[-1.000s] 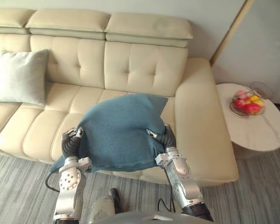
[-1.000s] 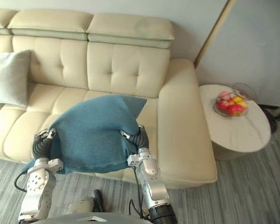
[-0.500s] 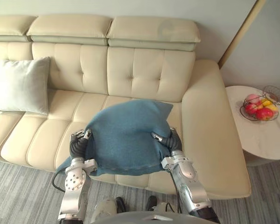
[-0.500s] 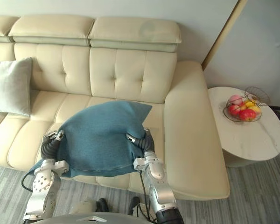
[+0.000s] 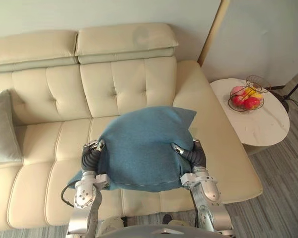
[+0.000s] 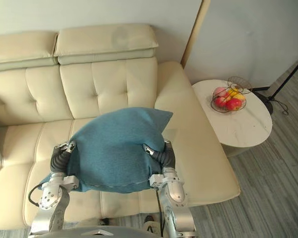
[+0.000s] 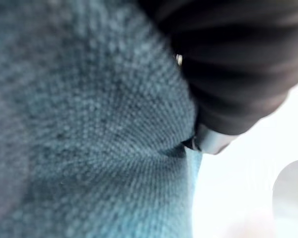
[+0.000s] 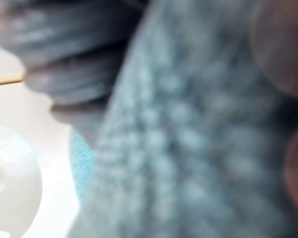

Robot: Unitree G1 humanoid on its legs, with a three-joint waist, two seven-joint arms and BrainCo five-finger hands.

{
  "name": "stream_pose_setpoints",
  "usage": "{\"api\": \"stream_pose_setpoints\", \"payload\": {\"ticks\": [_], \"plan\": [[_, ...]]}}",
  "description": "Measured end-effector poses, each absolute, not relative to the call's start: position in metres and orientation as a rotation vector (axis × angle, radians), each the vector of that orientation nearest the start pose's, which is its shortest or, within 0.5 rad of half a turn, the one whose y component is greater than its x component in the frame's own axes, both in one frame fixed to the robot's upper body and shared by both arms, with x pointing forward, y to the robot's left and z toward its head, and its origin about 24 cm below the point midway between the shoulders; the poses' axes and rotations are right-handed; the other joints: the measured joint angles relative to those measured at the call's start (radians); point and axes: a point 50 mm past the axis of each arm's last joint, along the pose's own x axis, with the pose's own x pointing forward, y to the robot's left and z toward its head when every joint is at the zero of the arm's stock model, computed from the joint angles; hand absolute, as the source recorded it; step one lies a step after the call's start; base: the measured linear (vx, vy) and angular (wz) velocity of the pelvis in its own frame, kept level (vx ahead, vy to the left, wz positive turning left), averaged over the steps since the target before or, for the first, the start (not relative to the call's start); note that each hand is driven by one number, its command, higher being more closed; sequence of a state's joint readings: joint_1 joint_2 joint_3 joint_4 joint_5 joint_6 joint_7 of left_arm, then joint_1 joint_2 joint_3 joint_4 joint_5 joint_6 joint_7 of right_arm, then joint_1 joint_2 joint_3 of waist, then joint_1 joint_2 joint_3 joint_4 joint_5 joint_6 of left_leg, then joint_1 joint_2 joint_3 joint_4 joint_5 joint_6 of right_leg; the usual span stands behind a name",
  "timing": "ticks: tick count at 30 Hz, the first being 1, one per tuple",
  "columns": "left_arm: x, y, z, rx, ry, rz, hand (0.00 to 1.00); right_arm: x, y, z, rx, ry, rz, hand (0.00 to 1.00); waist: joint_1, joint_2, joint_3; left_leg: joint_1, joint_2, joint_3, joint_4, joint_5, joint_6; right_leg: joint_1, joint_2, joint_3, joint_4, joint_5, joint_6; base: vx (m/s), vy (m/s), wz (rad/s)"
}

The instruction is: Pick up cushions and gather them together orderly.

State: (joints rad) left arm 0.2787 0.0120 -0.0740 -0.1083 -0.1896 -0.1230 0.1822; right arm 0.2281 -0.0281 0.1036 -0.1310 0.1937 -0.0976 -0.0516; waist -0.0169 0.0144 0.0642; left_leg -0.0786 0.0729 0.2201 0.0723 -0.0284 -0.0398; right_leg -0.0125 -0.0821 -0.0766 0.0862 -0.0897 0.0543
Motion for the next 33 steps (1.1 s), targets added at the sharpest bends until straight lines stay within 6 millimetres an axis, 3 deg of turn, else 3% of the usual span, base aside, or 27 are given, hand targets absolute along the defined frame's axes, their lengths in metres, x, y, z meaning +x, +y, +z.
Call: {"api": "stream_pose_setpoints", "payload": {"ticks": [7,10,11,14,16,17,18,24,28,29,30,31,33], "plan": [[0.205,0.161,0.011,-0.112,0.080,0.179,1.00,0.216,-0.146,0.011,0.178,0.085,-0.055,1.00,-0.017,-0.001,-0.007,0.028,0.003,0.003,-0.107,0.050,-0.010,-0.025,0.017,0.023,-0.023,0.034,0.007,0.03,-0.002,-0.11],[0.216,0.161,0.013,-0.085,0.076,0.187,1.00,0.227,-0.144,0.014,0.166,0.073,-0.055,1.00,-0.018,0.000,-0.005,0.016,0.002,0.004,-0.114,0.060,-0.007,-0.028,0.016,0.041,-0.054,0.055,0.004,-0.06,0.007,-0.11],[0.228,0.161,0.021,-0.078,0.039,0.189,1.00,0.240,-0.141,0.024,0.164,0.033,-0.054,1.00,-0.017,0.007,0.000,-0.009,-0.005,0.003,-0.122,0.076,0.001,-0.054,0.017,0.039,-0.058,0.069,0.012,-0.14,0.017,0.04],[0.270,0.162,0.060,-0.034,-0.118,0.223,1.00,0.286,-0.128,0.068,0.147,-0.124,-0.052,1.00,-0.005,0.018,0.055,-0.096,-0.007,-0.003,-0.131,0.131,0.013,-0.140,0.015,0.040,-0.061,0.108,0.011,-0.21,0.028,0.04],[0.301,0.170,0.104,0.019,-0.270,0.279,1.00,0.317,-0.113,0.120,0.127,-0.289,-0.061,1.00,0.018,0.026,0.112,-0.162,-0.005,-0.019,-0.147,0.176,0.017,-0.204,0.018,0.039,-0.068,0.133,0.011,-0.29,0.003,0.11],[0.307,0.172,0.117,0.023,-0.315,0.298,1.00,0.322,-0.109,0.134,0.119,-0.337,-0.065,1.00,0.020,0.030,0.123,-0.184,-0.004,-0.029,-0.150,0.188,0.016,-0.220,0.018,0.034,-0.072,0.142,0.010,-0.34,0.002,0.16],[0.320,0.177,0.154,0.037,-0.437,0.337,1.00,0.332,-0.101,0.172,0.121,-0.453,-0.077,1.00,0.042,0.031,0.160,-0.224,0.008,-0.037,-0.150,0.210,0.010,-0.254,0.029,0.031,-0.082,0.170,0.005,-0.22,0.000,0.12],[0.344,0.183,0.252,0.082,-0.719,0.441,1.00,0.344,-0.095,0.262,0.148,-0.716,-0.181,1.00,0.078,0.045,0.196,-0.365,0.023,-0.108,-0.152,0.268,-0.016,-0.355,0.049,-0.027,-0.098,0.209,-0.001,-0.15,-0.014,0.23],[0.349,0.179,0.308,0.102,-0.857,0.487,1.00,0.351,-0.098,0.306,0.183,-0.800,-0.273,1.00,0.097,0.051,0.240,-0.427,0.025,-0.124,-0.152,0.287,-0.024,-0.412,0.051,-0.041,-0.094,0.220,0.000,-0.04,0.009,0.10],[0.350,0.179,0.326,0.097,-0.891,0.500,1.00,0.352,-0.098,0.320,0.209,-0.822,-0.294,0.00,0.098,0.051,0.260,-0.447,0.024,-0.137,-0.152,0.310,-0.024,-0.431,0.050,-0.048,-0.091,0.224,-0.001,-0.02,0.006,0.08],[0.350,0.178,0.334,0.094,-0.905,0.503,1.00,0.352,-0.098,0.327,0.221,-0.829,-0.302,0.00,0.098,0.051,0.269,-0.459,0.024,-0.141,-0.152,0.316,-0.028,-0.442,0.050,-0.051,-0.089,0.224,-0.001,-0.01,-0.002,0.16],[0.351,0.177,0.355,0.089,-0.936,0.509,0.00,0.354,-0.101,0.343,0.258,-0.843,-0.336,0.00,0.099,0.052,0.294,-0.487,0.024,-0.160,-0.152,0.331,-0.047,-0.472,0.049,-0.063,-0.076,0.223,-0.002,-0.01,-0.009,0.15],[0.348,0.175,0.384,0.077,-0.987,0.519,0.00,0.356,-0.105,0.369,0.291,-0.861,-0.377,0.00,0.100,0.051,0.332,-0.540,0.024,-0.193,-0.152,0.358,-0.081,-0.526,0.048,-0.074,-0.059,0.221,-0.003,-0.02,-0.016,0.14]]}}
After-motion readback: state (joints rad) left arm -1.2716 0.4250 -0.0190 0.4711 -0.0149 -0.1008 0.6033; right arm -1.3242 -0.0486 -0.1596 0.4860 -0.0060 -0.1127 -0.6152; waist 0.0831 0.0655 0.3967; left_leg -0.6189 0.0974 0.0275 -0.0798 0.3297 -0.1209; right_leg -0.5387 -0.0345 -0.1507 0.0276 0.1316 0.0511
